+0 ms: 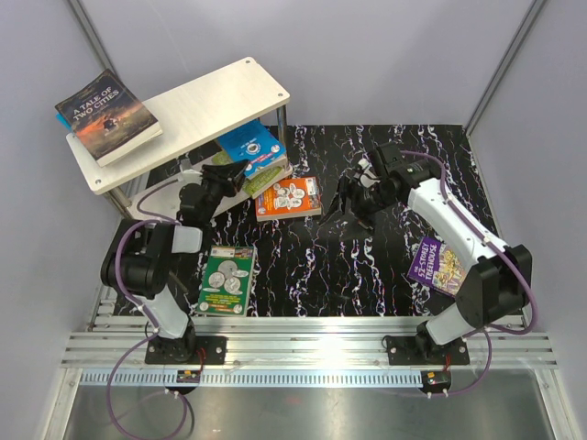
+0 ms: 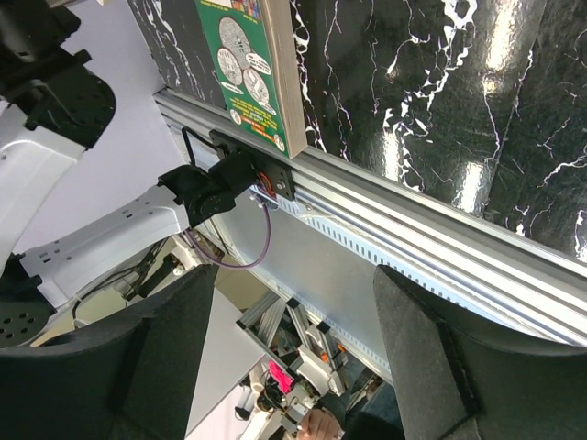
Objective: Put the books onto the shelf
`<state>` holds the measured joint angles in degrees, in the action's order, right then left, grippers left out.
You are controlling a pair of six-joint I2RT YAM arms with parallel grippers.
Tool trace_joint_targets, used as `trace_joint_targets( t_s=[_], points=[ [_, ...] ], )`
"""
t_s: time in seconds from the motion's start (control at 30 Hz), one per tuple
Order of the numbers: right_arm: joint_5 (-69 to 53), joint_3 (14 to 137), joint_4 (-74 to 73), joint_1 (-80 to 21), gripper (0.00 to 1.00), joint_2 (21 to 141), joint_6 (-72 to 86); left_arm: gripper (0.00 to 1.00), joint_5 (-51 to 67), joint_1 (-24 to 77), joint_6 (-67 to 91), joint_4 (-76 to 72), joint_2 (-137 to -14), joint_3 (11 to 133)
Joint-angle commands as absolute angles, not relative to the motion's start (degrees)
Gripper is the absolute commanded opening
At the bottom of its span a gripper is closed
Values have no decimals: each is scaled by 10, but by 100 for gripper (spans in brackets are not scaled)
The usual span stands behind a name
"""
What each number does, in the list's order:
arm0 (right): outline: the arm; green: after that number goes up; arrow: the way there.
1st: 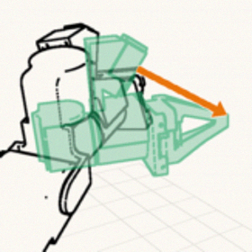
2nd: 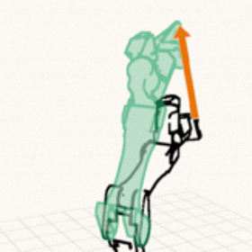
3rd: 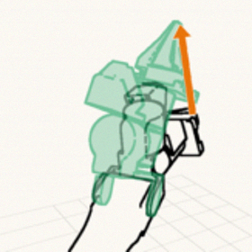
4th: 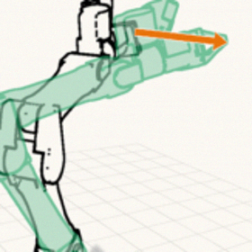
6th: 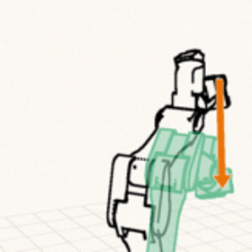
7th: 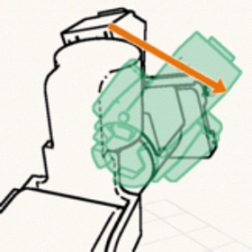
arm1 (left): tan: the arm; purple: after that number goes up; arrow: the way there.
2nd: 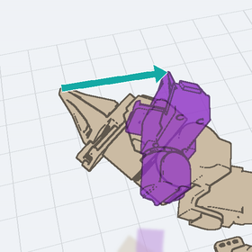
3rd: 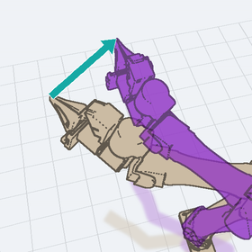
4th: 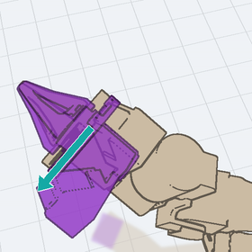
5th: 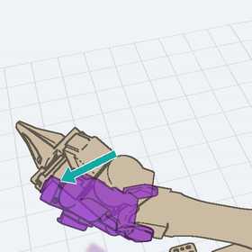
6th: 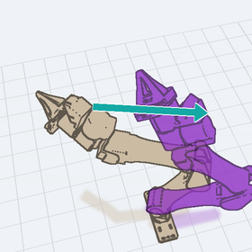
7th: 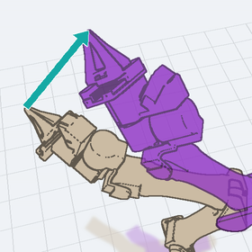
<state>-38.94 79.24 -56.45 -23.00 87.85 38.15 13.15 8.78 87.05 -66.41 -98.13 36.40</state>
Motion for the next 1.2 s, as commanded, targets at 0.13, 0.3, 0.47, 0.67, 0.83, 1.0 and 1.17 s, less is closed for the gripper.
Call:
trace_joint_targets(
  t_s=[0.13, 0.3, 0.47, 0.67, 0.83, 1.0, 1.17],
  points=[
    [-401, 820, -549, -235, 77, 888, 375, 0, 154, 82, 828, -632, -978, 434],
    [-408, 810, -541, -235, 76, 886, 379, 0, 118, 83, 799, -524, -952, 429],
    [-412, 800, -535, -235, 74, 882, 382, 0, 105, 83, 771, -442, -939, 458],
    [-414, 796, -535, -235, 74, 875, 383, 12, 124, 81, 747, -290, -953, 524],
    [-414, 793, -535, -235, 74, 868, 383, 53, 118, 82, 725, -199, -944, 567],
    [-414, 791, -535, -235, 74, 862, 383, 59, 74, 80, 699, -56, -906, 584],
    [-418, 784, -529, -235, 74, 856, 388, 71, 65, 79, 670, 25, -868, 598]
  ],
)
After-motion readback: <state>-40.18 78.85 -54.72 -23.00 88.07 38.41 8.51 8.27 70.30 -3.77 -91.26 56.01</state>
